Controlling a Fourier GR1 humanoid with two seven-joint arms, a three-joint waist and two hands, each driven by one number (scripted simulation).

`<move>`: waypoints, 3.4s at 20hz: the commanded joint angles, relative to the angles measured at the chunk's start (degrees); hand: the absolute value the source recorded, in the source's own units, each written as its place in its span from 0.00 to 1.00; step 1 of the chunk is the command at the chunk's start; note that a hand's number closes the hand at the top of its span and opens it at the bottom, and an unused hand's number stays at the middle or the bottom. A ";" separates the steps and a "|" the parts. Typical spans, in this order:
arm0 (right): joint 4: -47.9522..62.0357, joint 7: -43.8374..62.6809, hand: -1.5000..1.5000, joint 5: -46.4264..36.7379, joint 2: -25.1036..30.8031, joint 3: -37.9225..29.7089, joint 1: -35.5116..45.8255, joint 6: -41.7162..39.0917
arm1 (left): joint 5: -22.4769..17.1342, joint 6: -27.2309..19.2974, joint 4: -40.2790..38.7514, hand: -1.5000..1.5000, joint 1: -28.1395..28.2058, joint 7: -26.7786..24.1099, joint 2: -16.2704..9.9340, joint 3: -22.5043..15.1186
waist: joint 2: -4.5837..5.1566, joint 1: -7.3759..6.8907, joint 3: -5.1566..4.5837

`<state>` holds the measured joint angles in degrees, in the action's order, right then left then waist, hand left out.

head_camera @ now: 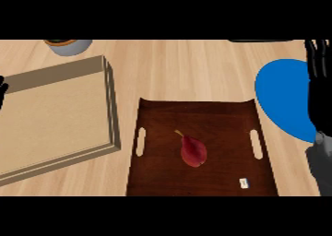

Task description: Pick the pear from the tray and place it in the plate

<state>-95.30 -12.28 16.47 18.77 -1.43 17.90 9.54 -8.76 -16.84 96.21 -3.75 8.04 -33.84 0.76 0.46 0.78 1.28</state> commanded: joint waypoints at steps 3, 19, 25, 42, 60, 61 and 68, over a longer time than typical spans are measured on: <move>8.40 4.47 1.00 3.79 -1.05 12.32 3.89 -15.49 | -1.58 3.13 -1.62 0.50 -2.40 0.90 3.00 -4.30 | 1.45 -4.02 -1.31; 41.27 -24.65 0.00 -16.56 6.43 26.32 13.17 -42.89 | -3.77 5.79 -13.39 0.50 -6.32 0.79 12.97 -9.97 | 0.54 -2.53 -1.18; 55.62 -31.65 0.00 -25.78 2.87 28.54 22.96 -39.79 | -3.23 6.99 -13.76 0.50 -5.92 1.01 12.89 -9.03 | 0.08 -2.59 -1.21; 50.71 -21.89 0.00 -41.63 1.24 36.75 27.21 -39.53 | -3.03 10.63 -16.84 0.50 -6.97 1.27 12.70 -3.18 | -0.50 -0.97 -1.29; 54.86 -14.15 0.00 -56.58 -12.54 34.79 27.94 -38.92 | 1.41 12.66 -16.11 0.50 -6.06 0.71 16.66 -2.19 | -0.47 -1.03 -1.28; 61.06 -17.68 0.00 -57.82 -12.31 33.68 30.25 -38.23 | 0.18 13.83 -14.01 0.50 -5.99 3.77 14.70 -0.49 | -0.35 -1.47 -1.27; 59.51 -15.97 0.00 -64.09 -15.42 34.12 27.36 -37.36 | 2.76 13.67 -15.99 0.50 -6.81 1.71 16.93 -0.14 | -0.38 -1.25 -1.28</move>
<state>-37.52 -29.69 -44.62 6.39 32.49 45.00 -28.04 -6.62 -4.09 80.52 -10.00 9.85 -16.53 -0.20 0.02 -0.38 -0.01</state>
